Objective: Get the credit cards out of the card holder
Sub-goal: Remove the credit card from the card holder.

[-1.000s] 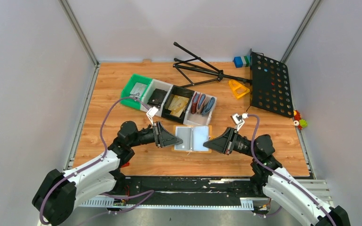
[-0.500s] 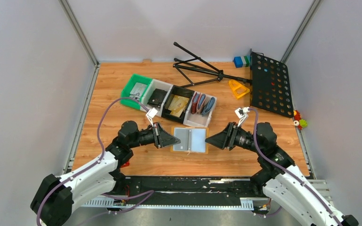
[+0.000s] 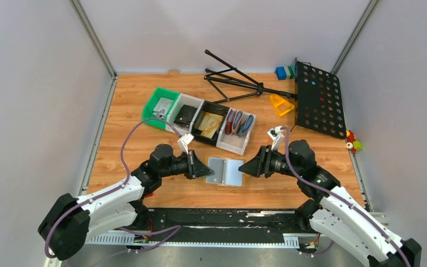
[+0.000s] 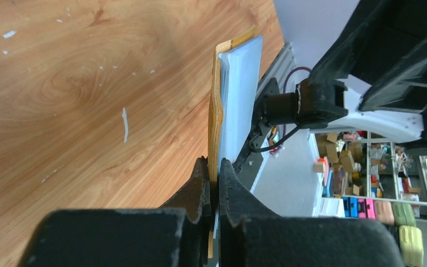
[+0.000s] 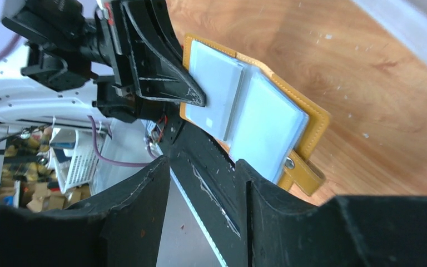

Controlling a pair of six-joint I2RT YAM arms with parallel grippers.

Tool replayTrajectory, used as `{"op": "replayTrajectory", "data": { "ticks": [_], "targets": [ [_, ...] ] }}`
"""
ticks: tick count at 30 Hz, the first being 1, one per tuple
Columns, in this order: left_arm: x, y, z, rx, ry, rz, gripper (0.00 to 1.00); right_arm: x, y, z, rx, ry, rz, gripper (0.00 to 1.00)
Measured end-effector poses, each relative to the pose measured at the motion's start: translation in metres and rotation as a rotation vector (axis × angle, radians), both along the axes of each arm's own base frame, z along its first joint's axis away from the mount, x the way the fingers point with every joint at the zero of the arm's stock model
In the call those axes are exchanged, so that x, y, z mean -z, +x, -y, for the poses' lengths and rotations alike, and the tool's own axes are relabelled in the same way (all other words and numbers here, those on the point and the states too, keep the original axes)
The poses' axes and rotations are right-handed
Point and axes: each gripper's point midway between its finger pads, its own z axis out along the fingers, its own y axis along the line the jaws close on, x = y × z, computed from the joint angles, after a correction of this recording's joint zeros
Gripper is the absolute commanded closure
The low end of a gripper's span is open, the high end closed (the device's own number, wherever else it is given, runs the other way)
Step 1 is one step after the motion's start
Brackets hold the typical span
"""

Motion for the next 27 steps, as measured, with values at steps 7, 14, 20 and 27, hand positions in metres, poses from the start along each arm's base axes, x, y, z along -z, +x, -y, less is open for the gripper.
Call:
{"op": "replayTrajectory", "data": {
  "ticks": [7, 14, 20, 27],
  "targets": [
    [0.003, -0.003, 0.008, 0.019, -0.004, 0.004, 1.00, 0.061, -0.023, -0.028, -0.106, -0.033, -0.161, 0.61],
    [-0.009, -0.005, 0.017, 0.043, -0.097, -0.008, 1.00, 0.063, -0.026, -0.053, -0.150, 0.040, -0.205, 0.63],
    [-0.019, -0.011, 0.021, 0.074, -0.170, -0.034, 1.00, 0.049, -0.022, -0.060, -0.152, 0.102, -0.196, 0.63],
    [-0.026, -0.013, 0.022, 0.082, -0.196, -0.025, 1.00, 0.042, -0.023, -0.061, -0.151, 0.126, -0.189, 0.53]
  ]
}}
